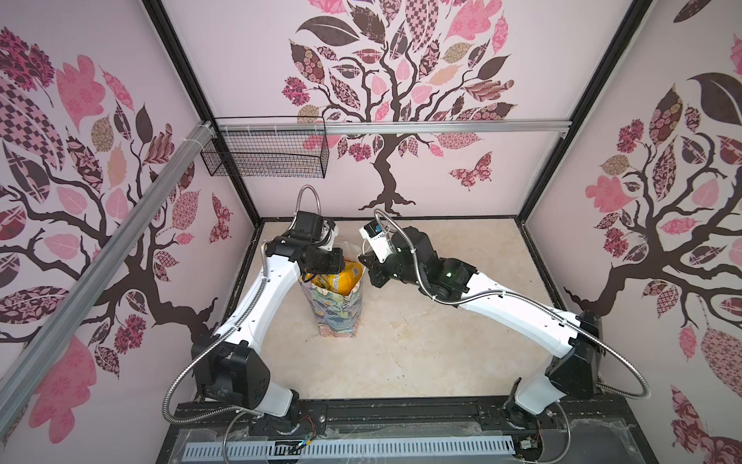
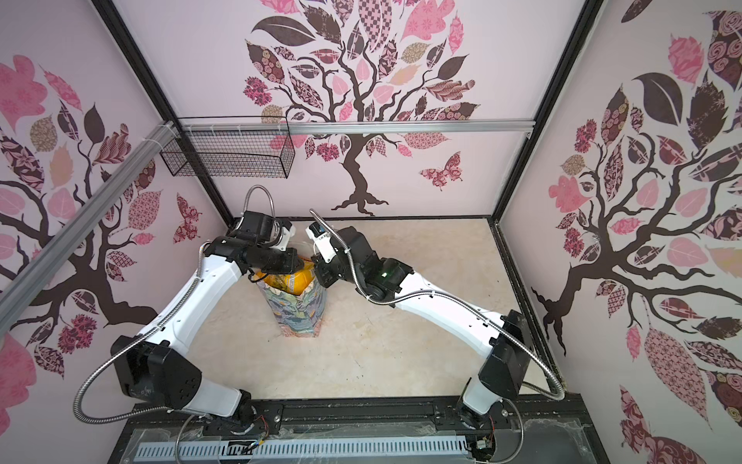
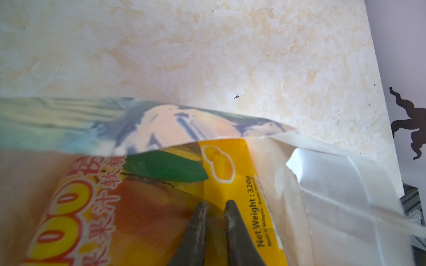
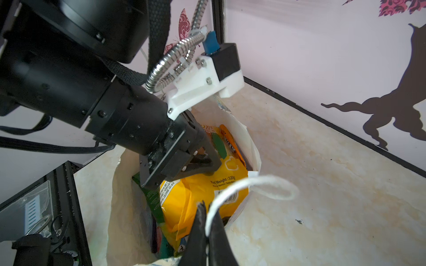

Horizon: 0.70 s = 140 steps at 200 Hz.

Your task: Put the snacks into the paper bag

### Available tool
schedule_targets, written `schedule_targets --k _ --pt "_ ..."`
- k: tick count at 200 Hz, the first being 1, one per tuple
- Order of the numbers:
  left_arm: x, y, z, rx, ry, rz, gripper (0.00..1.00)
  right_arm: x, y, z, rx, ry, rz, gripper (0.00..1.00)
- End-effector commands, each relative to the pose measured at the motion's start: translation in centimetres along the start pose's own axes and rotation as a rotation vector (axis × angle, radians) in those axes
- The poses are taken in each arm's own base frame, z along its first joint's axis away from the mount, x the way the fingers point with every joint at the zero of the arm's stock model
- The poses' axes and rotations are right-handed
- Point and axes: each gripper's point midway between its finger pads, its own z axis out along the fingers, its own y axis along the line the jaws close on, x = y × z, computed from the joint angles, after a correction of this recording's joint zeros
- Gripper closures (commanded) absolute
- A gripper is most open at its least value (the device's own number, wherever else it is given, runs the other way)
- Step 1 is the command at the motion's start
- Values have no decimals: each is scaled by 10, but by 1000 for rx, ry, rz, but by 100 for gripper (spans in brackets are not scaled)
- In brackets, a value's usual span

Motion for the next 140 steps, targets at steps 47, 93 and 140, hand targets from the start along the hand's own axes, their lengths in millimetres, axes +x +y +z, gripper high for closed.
schedule_targets --k 47,93,140 --pt "-68 -28 -72 -83 -240 95 35 -27 -39 -23 77 -88 -22 100" --pt "-115 -38 -148 -144 -400 135 9 -30 -86 -36 168 -105 -2 100" --pt "-123 -10 -198 -244 -505 73 2 -24 -102 -80 262 -134 11 100"
